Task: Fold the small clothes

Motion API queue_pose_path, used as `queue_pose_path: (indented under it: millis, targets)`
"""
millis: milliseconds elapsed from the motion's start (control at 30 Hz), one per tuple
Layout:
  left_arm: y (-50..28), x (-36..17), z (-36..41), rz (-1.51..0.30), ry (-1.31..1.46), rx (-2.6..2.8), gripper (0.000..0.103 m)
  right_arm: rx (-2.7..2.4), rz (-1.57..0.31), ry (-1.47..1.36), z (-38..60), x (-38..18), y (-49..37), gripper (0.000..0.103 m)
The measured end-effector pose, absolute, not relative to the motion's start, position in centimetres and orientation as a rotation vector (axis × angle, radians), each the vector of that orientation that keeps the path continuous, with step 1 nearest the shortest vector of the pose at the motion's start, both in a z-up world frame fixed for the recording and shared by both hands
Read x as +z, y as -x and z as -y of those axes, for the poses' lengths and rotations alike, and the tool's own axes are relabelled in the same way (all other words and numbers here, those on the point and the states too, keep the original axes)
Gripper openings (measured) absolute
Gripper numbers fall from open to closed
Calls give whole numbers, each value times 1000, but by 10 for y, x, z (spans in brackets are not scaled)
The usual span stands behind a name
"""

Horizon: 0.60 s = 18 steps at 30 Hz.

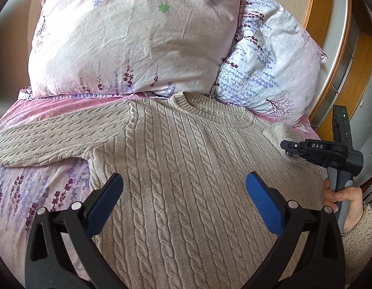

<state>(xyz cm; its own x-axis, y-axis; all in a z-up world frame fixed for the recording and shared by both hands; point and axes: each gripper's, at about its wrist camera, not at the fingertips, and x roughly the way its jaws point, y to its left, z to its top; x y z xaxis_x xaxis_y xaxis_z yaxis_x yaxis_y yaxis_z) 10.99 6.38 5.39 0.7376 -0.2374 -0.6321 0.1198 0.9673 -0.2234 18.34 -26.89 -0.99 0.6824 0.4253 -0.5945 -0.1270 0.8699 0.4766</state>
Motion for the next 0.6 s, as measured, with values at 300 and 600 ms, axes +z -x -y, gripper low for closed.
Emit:
queue_pose_path:
  millis: [300, 600]
  targets:
    - [-111, 51, -70, -734, 192, -200, 101, 190, -704, -738, 355, -1, -174, 53]
    - [-108, 51, -88, -740, 224, -178, 101, 158, -689, -1094, 406, -30, -171, 53]
